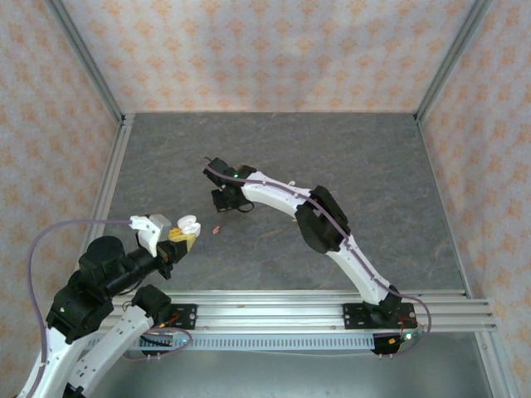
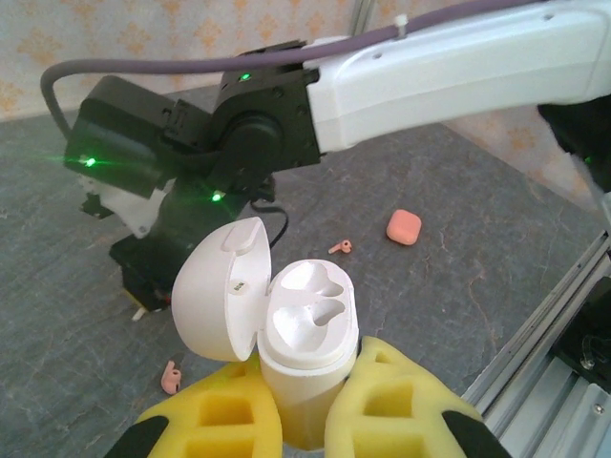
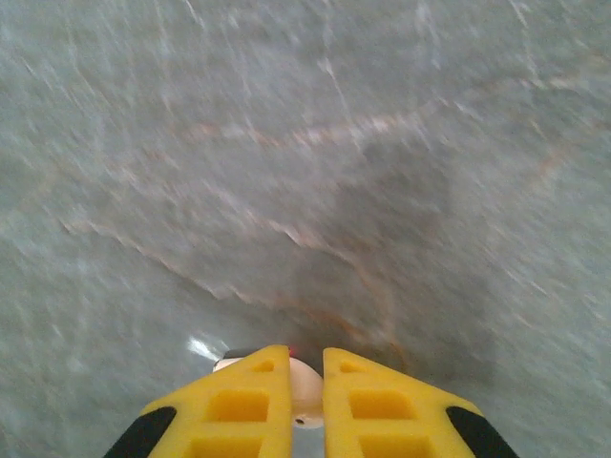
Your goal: Insert wireless bluetooth earbuds into charging case
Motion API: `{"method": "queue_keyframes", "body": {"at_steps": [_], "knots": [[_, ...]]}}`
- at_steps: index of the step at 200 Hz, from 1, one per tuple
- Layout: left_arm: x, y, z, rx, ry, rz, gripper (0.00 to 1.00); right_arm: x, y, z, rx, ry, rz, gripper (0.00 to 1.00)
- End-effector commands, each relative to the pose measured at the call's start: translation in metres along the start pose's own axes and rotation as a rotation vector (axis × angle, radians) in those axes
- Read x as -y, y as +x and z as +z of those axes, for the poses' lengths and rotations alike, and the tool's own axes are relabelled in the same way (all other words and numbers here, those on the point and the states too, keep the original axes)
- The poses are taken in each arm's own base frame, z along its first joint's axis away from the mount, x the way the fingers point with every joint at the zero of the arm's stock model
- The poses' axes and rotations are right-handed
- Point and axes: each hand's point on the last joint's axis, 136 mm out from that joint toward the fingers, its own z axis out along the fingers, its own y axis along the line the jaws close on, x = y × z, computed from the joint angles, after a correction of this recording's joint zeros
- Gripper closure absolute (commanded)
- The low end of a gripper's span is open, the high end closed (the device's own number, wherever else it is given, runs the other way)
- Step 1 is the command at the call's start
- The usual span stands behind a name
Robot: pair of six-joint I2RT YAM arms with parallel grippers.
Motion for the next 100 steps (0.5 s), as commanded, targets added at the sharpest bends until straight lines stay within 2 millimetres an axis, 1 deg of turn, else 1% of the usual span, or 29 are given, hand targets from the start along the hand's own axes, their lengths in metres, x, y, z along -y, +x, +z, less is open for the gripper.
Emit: {"method": "queue_keyframes", "body": {"at_steps": [1,20,41,62,68,81,91,100], "knots": [[0.003,-0.004,0.004,0.029,0.024,-0.022,1.00,0.030,0.035,-0.015,-0.125,0.051,-0.122,0.89],[0.005,-0.004,0.011,0.032,0.043,-0.037,1.00,0.047,0.065,-0.025,-0.218,0.062,-0.216,0.89],[0.006,-0.004,0.018,0.044,0.065,-0.055,1.00,0.068,0.100,-0.033,-0.330,0.067,-0.279,0.89],[0.007,-0.003,0.024,0.045,0.078,-0.069,1.00,0.079,0.125,-0.039,-0.412,0.043,-0.307,0.87],[0.007,-0.002,0.025,0.046,0.080,-0.071,1.00,0.081,0.130,-0.040,-0.427,0.040,-0.309,0.86],[0.007,-0.001,0.026,0.044,0.082,-0.071,1.00,0.085,0.133,-0.043,-0.444,0.046,-0.307,0.78],[0.007,0.000,0.026,0.041,0.081,-0.070,1.00,0.083,0.131,-0.047,-0.442,0.040,-0.281,0.72],[0.007,0.000,0.026,0.038,0.080,-0.067,1.00,0.078,0.124,-0.053,-0.427,0.020,-0.230,0.65]]}}
